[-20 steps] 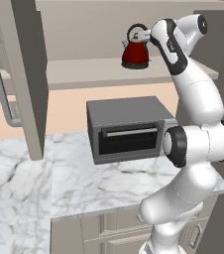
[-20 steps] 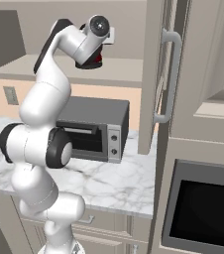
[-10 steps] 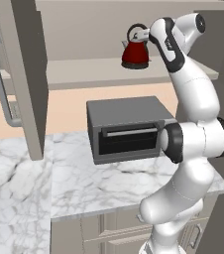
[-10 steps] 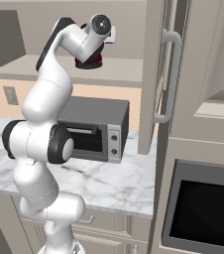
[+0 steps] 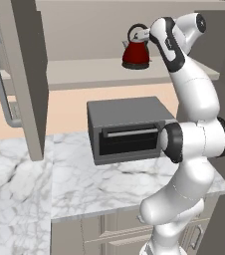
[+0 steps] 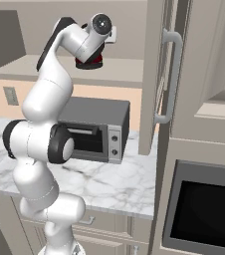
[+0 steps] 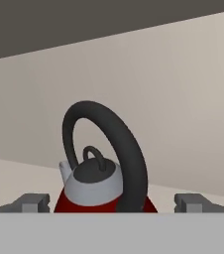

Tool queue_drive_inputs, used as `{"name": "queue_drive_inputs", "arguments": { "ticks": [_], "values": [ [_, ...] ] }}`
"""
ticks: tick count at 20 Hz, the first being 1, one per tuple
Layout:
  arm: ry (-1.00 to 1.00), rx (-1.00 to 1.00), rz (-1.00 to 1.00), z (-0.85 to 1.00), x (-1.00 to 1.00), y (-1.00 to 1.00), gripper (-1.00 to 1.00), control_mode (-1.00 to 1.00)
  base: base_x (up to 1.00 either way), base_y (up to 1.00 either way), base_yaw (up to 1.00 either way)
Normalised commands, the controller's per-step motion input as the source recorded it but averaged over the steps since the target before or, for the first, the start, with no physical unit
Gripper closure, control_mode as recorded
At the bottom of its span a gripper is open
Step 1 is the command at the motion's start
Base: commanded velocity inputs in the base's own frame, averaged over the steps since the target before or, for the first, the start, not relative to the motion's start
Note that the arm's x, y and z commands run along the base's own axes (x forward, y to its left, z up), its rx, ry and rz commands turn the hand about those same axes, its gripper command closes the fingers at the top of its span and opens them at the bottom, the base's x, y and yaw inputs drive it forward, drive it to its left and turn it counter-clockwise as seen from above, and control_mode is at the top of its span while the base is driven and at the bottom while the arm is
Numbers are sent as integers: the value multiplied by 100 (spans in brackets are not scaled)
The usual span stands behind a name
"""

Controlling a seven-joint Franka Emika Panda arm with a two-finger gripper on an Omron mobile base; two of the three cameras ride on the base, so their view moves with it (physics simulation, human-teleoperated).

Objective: Open the cabinet, pick the kettle from the cabinet, and place it in the sink.

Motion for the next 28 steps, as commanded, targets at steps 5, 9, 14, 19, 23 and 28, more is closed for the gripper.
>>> {"name": "queue_drive_inputs", "arguments": {
  "ticks": [5,9,14,19,23,28],
  "values": [
    [0,0,0,-1,3,0,-100,-100,0,0,0],
    [0,0,0,0,9,0,-100,-100,0,0,0],
    [0,0,0,-2,11,3,-100,-100,0,0,0],
    [0,0,0,-4,11,7,-100,-100,0,0,0],
    [0,0,0,-2,16,3,-100,-100,0,0,0],
    [0,0,0,0,17,-2,-100,-100,0,0,0]
  ]
}}
